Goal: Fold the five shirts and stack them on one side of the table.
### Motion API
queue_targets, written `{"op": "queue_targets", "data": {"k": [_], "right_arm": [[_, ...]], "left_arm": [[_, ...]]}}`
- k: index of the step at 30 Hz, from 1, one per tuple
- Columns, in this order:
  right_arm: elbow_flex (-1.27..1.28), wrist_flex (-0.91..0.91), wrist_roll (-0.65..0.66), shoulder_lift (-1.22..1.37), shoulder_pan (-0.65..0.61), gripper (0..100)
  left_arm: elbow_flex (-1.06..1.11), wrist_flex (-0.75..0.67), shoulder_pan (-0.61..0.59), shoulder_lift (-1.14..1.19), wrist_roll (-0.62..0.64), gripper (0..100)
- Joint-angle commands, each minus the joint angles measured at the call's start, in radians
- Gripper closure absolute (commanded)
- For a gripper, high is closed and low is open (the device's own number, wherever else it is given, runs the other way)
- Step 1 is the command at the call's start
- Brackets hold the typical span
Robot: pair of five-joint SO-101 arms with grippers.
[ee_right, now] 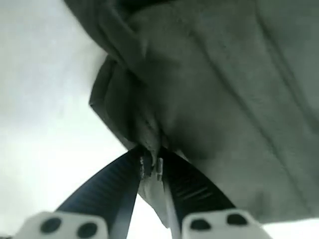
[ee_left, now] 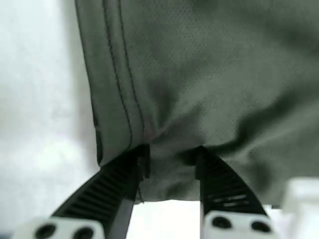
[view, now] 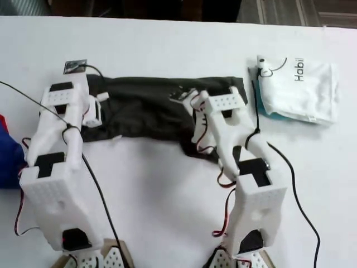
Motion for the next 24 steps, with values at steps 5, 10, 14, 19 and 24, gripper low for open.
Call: {"op": "queue_targets", "data": {"k": [5,10,14,19,24], "right_arm": [[-0.209,0.056,0.081,-0.094,0.028,98.0],[-0.428,0.054,0.083,0.018,0.038,98.0],[-0.684,0.056,0.083,0.186,0.038,98.0],[-1.008,0.058,0.083,0.446,0.047,98.0],[-1.267,0.091,0.075,0.651,0.073,95.9]], "left_arm": [[0.001,-0.040,-0.031,-0.005,-0.005,83],[0.001,-0.040,-0.031,-0.005,-0.005,83],[0.001,-0.040,-0.031,-0.005,-0.005,83],[0.001,-0.040,-0.031,-0.005,-0.005,83],[0.001,-0.040,-0.031,-0.005,-0.003,83]]}}
